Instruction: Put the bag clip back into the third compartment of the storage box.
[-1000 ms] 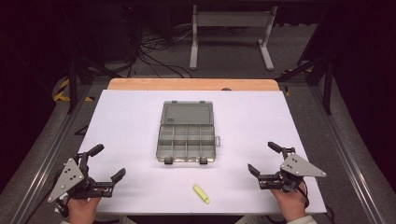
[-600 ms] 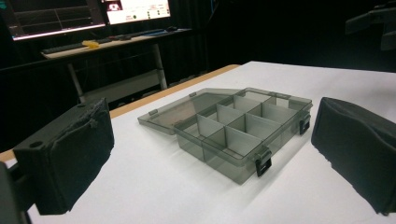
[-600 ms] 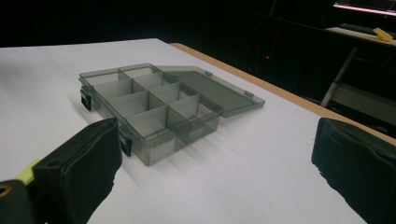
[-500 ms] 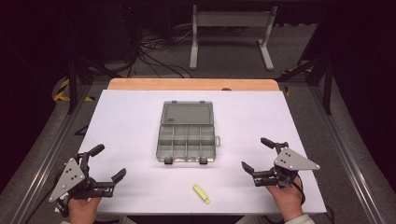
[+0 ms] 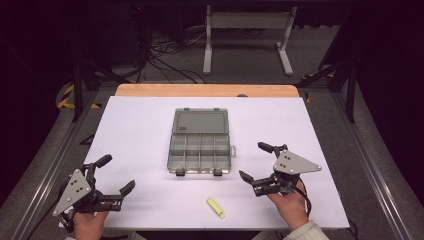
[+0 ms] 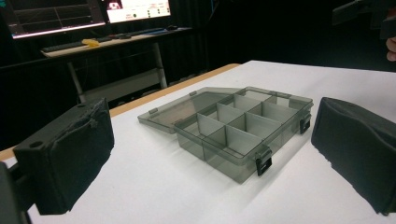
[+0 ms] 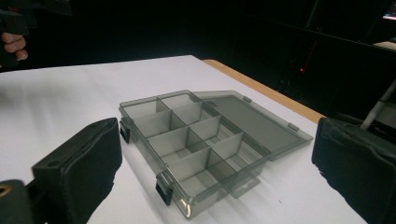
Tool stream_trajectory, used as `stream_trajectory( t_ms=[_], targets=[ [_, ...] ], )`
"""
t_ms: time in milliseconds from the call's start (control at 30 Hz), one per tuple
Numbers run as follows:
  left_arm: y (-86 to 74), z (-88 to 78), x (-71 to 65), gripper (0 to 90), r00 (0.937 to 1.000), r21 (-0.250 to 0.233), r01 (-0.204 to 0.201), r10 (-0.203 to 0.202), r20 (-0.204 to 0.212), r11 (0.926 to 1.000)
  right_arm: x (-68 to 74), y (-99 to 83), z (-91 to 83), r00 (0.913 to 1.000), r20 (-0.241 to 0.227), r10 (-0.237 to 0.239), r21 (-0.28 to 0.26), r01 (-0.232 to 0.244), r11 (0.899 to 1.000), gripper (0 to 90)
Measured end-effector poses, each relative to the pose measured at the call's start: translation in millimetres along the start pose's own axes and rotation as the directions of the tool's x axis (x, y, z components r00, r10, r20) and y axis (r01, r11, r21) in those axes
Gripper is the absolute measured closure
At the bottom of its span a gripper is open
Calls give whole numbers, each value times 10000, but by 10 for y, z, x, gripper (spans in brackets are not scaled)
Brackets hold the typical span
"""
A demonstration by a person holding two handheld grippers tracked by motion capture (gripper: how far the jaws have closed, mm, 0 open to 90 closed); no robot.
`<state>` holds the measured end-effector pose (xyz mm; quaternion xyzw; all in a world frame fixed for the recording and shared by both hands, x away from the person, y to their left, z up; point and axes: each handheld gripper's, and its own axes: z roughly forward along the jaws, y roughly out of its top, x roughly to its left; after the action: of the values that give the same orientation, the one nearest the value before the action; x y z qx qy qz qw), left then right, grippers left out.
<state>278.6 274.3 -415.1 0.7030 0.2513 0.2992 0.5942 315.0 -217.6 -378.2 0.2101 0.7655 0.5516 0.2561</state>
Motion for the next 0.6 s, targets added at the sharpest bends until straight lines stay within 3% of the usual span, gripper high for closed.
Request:
stream_trajectory(
  t_ms=[333,467,600],
  targets=[
    [-1,0,-1,0,10000,-11,-9,9,17,10000,105,114,183,9968,-694,-388,-37,386,9992,31],
    [0,4,-8,0,10000,-35,6,-5,30,10000,155,145,222,9953,-754,-613,469,650,9968,49],
    [1,3,-7,0,10000,-8,-32,32,32,10000,186,184,245,9954,-817,-501,662,556,9963,45]
  ],
)
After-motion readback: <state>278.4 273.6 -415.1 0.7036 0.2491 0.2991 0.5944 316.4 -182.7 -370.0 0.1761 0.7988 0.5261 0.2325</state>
